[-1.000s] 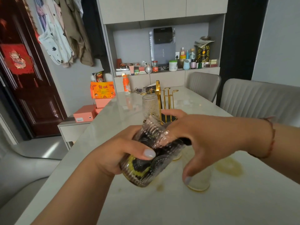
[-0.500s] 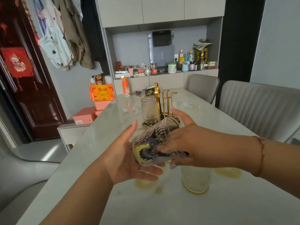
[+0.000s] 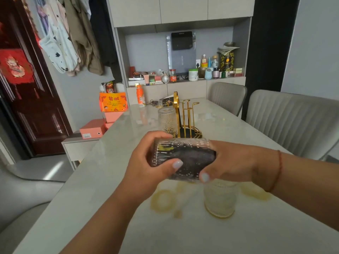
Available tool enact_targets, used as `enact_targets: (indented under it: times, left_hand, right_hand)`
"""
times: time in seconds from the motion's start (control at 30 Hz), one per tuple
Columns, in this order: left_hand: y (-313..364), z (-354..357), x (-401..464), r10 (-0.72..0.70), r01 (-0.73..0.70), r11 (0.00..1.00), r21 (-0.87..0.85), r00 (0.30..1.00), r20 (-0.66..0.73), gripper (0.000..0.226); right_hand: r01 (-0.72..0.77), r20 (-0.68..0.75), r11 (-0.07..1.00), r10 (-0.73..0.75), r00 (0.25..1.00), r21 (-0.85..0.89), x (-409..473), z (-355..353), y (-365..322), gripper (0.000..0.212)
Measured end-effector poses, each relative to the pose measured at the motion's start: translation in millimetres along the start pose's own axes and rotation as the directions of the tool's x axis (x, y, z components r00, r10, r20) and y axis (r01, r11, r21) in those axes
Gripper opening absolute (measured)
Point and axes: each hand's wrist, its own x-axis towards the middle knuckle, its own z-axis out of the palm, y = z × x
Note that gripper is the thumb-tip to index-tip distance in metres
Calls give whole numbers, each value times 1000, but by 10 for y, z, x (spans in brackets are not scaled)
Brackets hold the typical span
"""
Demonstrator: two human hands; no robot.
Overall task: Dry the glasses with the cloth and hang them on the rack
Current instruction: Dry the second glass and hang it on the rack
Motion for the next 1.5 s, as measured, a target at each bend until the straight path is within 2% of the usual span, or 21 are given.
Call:
enact_targets:
  times: [0.1, 0.17, 0.27, 0.3, 0.33, 0.4, 0.47, 0.53, 0.6, 0.73, 0.83, 0.87, 0.9, 0.97, 1.07, 1.17, 1.27, 1.33, 1.4, 1.47, 1.5]
  left_hand:
    - [-22, -74, 2, -118, 119, 993, -15, 989, 84, 64]
    - [12, -103, 4, -281, 296, 952, -76, 946, 162, 72]
    - [89, -88, 12, -475, 520, 839, -163, 844, 249, 71]
    - [90, -82, 21, -480, 530, 825, -195, 840, 252, 70]
    - [81, -72, 14, -452, 502, 837, -218, 859, 241, 73]
    - [51, -53, 2, -344, 392, 882, -260, 915, 212, 90]
    - [12, -59, -19, -254, 299, 916, -267, 948, 190, 93]
    - [-24, -100, -21, -199, 242, 949, -200, 957, 212, 84]
    - [-4, -160, -3, -202, 239, 963, -125, 947, 251, 74]
    - [100, -219, 42, -374, 417, 906, -75, 870, 320, 57]
    - [211, -133, 36, -571, 640, 754, -149, 750, 334, 45]
    - [198, -111, 28, -565, 634, 755, -165, 758, 327, 41]
    - [200, -89, 20, -532, 597, 779, -192, 791, 303, 42]
    - [199, -103, 10, -407, 459, 869, -186, 875, 262, 55]
    - [190, -168, -23, -239, 253, 967, -27, 939, 246, 43]
    - [192, -188, -60, -124, 132, 991, -4, 945, 303, 52]
    - [134, -220, -38, -226, 252, 967, -38, 918, 327, 62]
    - [122, -206, -18, -360, 397, 916, -54, 876, 322, 63]
    - [109, -143, -1, -468, 517, 849, -110, 832, 299, 61]
    - [77, -77, 22, -470, 500, 855, -138, 859, 200, 51]
    - [65, -59, 32, -427, 447, 883, -146, 892, 147, 46]
  right_hand:
    - [-51, -190, 960, -2, 982, -274, -4, -1, 13, 65]
    - [-78, -184, 817, -35, 982, -572, -22, 5, -46, 67]
    - [-40, -83, 231, -179, 980, -972, 7, 96, -81, 62]
    - [-22, -53, 154, -199, 978, -988, 4, 122, -109, 68]
    - [-25, -57, 206, -150, 987, -978, -7, 125, -98, 79]
    - [-7, -43, 584, -49, 998, -812, -45, 88, -107, 88]
    - [56, 17, 903, -54, 998, -427, -34, 41, -80, 87]
    - [21, 51, 998, -24, 998, 51, -45, 63, -64, 88]
    - [15, 56, 979, -27, 998, 204, -58, 86, -25, 73]
    - [-51, -70, 953, 31, 997, -298, -111, 87, -33, 68]
    - [-57, -75, 585, -5, 997, -809, -82, 139, -6, 90]
    - [-40, -55, 418, -24, 998, -908, -33, 156, 21, 94]
    - [-13, -36, 383, -54, 998, -924, 2, 150, 57, 91]
    - [22, -61, 628, -110, 992, -778, 6, 85, 110, 75]
    - [-10, -40, 747, -22, 999, -665, -95, 105, 40, 76]
    - [79, 52, 994, -75, 996, -75, -106, 227, -28, 77]
    - [44, 19, 967, -40, 999, -252, -56, 169, 14, 99]
    - [22, -52, 779, -70, 996, -627, -64, 82, 14, 89]
    - [0, -52, 427, -112, 992, -904, -59, 78, 21, 93]
    - [31, -1, 179, -172, 985, -983, -31, 114, 56, 97]
    - [56, 19, 177, -202, 979, -983, -21, 127, 53, 97]
